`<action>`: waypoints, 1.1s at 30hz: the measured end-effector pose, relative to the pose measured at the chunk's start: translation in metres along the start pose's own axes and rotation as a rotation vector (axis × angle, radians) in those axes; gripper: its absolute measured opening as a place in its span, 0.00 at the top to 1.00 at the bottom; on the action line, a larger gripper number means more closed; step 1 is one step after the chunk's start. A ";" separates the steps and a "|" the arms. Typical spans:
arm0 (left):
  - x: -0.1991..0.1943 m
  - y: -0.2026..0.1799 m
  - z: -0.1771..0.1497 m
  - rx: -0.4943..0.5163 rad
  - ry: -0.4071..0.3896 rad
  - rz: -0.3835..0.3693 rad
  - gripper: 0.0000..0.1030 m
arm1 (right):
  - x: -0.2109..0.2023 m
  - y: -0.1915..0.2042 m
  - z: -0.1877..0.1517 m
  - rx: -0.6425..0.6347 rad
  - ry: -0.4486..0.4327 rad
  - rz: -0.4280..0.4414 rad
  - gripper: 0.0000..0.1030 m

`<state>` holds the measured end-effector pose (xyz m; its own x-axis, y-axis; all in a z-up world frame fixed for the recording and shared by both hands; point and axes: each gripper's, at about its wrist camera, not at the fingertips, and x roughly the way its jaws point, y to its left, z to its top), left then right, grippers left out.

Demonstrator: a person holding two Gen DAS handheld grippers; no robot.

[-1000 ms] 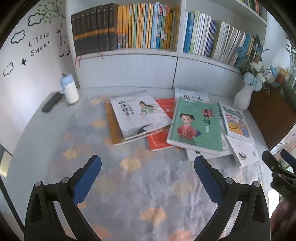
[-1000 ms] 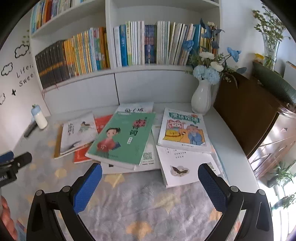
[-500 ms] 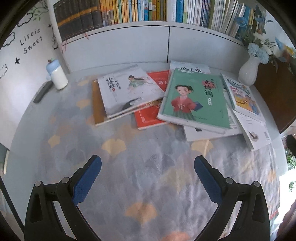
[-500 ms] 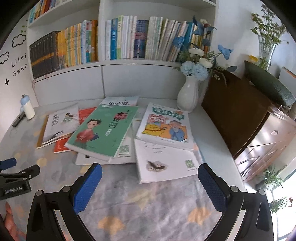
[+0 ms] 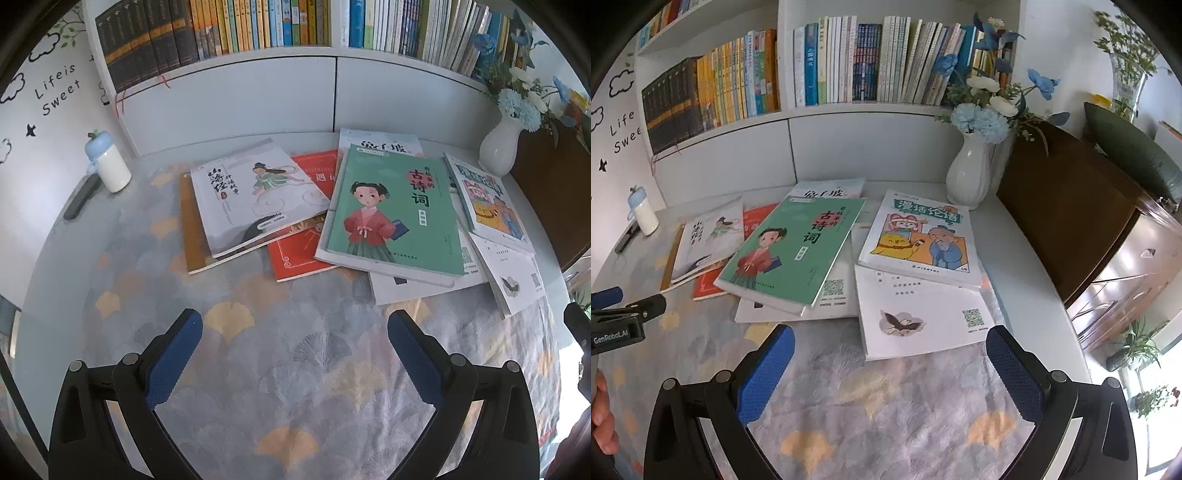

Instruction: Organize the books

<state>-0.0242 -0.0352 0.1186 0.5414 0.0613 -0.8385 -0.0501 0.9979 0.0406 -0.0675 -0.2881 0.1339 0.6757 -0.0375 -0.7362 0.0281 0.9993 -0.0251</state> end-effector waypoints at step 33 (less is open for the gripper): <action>0.003 0.128 0.029 -0.143 0.043 -0.125 0.03 | 0.010 0.068 0.011 0.008 0.060 0.118 0.00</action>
<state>-0.0041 0.0933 0.1369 0.5150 -0.0667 -0.8546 -0.1048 0.9846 -0.1400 -0.0511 -0.2206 0.1320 0.6293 0.0808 -0.7729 -0.0427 0.9967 0.0695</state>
